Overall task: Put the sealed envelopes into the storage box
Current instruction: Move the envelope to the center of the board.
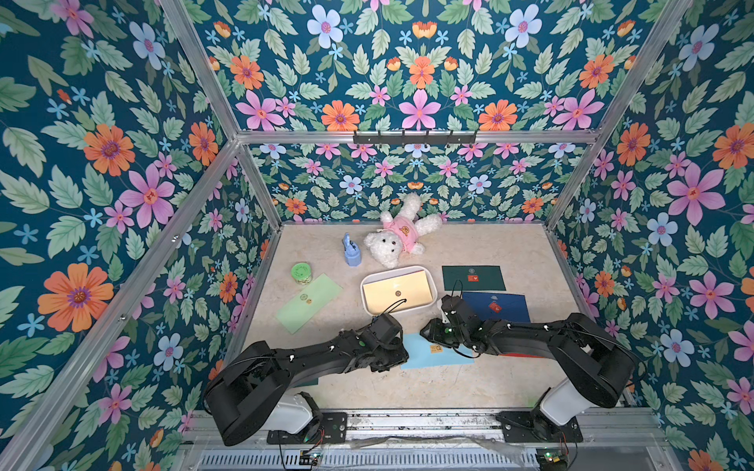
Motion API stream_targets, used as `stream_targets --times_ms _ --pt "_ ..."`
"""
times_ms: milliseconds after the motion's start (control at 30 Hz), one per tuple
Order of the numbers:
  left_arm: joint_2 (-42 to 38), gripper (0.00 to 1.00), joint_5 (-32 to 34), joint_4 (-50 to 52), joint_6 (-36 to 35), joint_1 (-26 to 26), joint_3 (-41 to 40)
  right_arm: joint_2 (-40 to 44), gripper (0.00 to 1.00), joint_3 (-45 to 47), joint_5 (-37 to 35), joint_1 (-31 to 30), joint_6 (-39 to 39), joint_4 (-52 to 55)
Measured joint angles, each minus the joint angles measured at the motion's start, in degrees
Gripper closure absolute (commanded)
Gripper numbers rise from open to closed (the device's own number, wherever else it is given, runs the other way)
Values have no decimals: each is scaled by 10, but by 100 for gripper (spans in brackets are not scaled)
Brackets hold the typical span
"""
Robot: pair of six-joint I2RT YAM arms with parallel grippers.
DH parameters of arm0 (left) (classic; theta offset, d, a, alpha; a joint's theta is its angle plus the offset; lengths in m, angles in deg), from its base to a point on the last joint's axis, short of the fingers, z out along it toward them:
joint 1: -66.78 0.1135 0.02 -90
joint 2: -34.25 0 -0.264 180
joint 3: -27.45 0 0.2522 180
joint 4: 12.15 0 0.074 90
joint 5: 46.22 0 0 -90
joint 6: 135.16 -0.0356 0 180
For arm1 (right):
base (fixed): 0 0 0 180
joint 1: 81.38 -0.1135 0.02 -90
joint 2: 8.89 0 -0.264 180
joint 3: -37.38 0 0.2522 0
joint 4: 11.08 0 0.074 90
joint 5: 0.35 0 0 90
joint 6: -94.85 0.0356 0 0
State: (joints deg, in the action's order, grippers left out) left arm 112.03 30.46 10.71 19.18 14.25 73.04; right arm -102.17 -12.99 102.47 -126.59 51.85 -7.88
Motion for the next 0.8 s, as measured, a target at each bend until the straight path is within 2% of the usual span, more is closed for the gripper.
stream_targets --times_ms 400,800 --pt "7 49 -36 -57 11 0 -20 -18 60 5 3 2 0 -46" --pt "-44 58 2 -66 14 8 -49 -19 62 13 8 2 -2 -61"
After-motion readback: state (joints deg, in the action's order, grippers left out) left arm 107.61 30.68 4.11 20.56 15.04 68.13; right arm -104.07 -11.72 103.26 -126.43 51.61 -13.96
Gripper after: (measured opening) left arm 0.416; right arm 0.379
